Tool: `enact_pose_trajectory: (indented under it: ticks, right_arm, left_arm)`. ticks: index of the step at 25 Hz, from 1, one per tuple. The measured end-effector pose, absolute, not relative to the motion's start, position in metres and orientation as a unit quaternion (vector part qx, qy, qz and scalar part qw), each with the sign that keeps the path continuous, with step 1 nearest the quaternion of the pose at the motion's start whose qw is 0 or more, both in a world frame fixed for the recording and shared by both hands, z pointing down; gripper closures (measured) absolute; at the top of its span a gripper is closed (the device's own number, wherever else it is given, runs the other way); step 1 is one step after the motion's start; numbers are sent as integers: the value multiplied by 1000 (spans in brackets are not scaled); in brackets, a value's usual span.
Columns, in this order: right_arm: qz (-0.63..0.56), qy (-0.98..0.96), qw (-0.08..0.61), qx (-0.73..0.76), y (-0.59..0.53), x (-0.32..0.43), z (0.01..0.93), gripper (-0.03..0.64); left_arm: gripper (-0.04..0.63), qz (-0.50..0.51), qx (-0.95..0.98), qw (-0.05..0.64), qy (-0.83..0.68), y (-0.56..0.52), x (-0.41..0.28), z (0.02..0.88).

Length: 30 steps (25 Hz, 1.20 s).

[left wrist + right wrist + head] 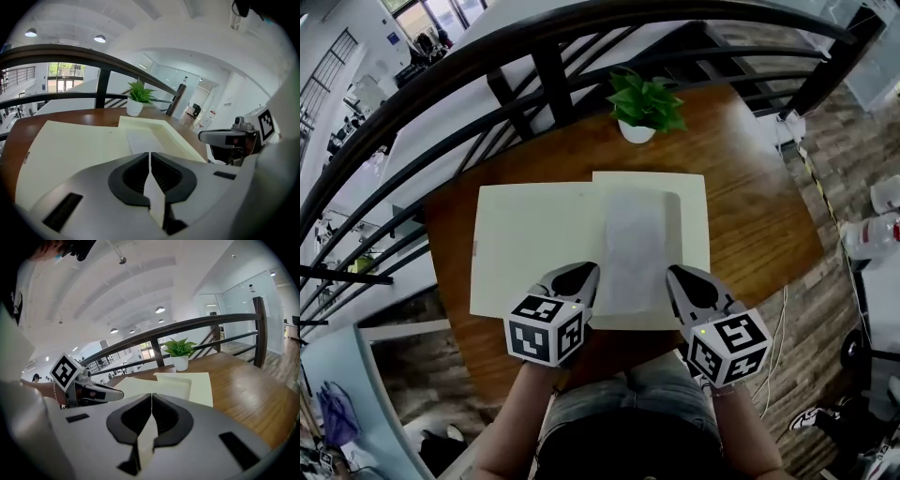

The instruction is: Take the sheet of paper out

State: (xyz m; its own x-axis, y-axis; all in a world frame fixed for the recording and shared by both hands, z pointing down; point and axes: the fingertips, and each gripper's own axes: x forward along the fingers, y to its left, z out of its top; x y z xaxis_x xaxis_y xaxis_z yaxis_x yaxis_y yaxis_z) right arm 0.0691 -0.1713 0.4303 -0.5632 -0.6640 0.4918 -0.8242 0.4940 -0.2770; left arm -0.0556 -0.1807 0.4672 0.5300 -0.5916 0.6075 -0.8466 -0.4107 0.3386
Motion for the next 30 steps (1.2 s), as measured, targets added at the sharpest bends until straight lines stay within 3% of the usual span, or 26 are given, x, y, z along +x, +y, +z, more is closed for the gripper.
enact_pose_trajectory:
  ticks: [21,25,30]
  right_arm:
    - [302,-832,158,438,-200,91,461,589]
    - [307,-831,156,437,-203,90,463,589]
    - [311,-832,155,432,-206,89,465,589]
  left_arm:
    - [566,277,804,326,-413,-208,-45,516]
    - [500,280,802,333,-409,-213,-40,523]
    - [500,300,803,330,-395,-215,-32,532]
